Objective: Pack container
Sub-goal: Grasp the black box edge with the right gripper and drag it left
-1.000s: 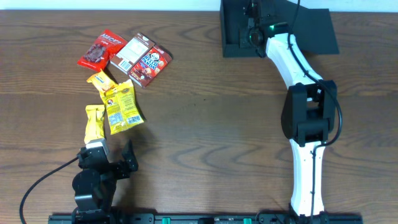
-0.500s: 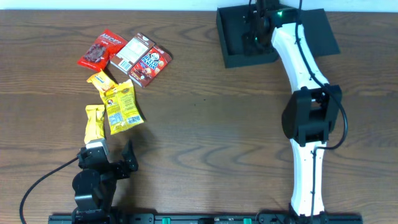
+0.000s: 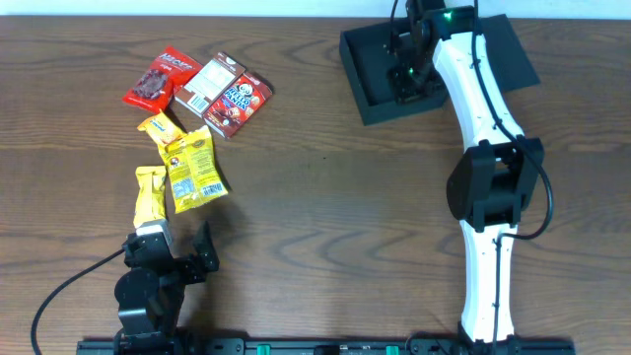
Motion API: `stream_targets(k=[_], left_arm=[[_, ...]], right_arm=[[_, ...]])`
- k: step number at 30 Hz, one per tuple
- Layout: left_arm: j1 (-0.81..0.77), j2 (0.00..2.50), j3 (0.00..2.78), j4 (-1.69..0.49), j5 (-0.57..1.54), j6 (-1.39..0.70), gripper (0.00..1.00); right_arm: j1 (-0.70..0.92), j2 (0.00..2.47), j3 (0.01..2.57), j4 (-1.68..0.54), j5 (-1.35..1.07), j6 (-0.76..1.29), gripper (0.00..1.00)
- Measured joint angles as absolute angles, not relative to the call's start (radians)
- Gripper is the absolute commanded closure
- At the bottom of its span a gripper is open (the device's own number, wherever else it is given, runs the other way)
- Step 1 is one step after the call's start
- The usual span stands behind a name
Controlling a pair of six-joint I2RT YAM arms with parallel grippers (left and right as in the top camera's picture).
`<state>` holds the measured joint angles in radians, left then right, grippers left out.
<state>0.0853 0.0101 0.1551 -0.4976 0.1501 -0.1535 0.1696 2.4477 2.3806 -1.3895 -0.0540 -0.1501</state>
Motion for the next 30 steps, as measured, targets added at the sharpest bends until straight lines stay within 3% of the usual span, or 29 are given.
stream_targets(k=[11, 13, 14, 16, 19, 30], left_arm=[[0.085, 0.01, 0.155, -0.498, 0.15, -0.154, 0.05], [0.085, 0.01, 0.155, -0.498, 0.15, -0.154, 0.05], [0.085, 0.01, 0.155, -0.498, 0.15, -0.154, 0.05], [0.085, 0.01, 0.155, -0.498, 0.15, -0.154, 0.05], [0.085, 0.01, 0.155, -0.498, 0.15, -0.154, 0.05], [0.085, 0.01, 0.155, -0.498, 0.15, -0.154, 0.05]], right_arm=[[0.225, 2.448, 2.509, -1.287, -0.057, -0.18, 0.98], [0.252, 2.448, 2.527, -1.255, -0.067, -0.194, 0.82], [0.27, 2.448, 2.531, -1.24, -0.077, -0.213, 0.66], [0.299, 2.448, 2.523, -1.21, -0.086, -0.236, 0.54], [0.332, 2.448, 2.498, -1.172, -0.091, -0.263, 0.44], [0.312, 2.448, 2.383, -1.103, -0.07, -0.279, 0.41]])
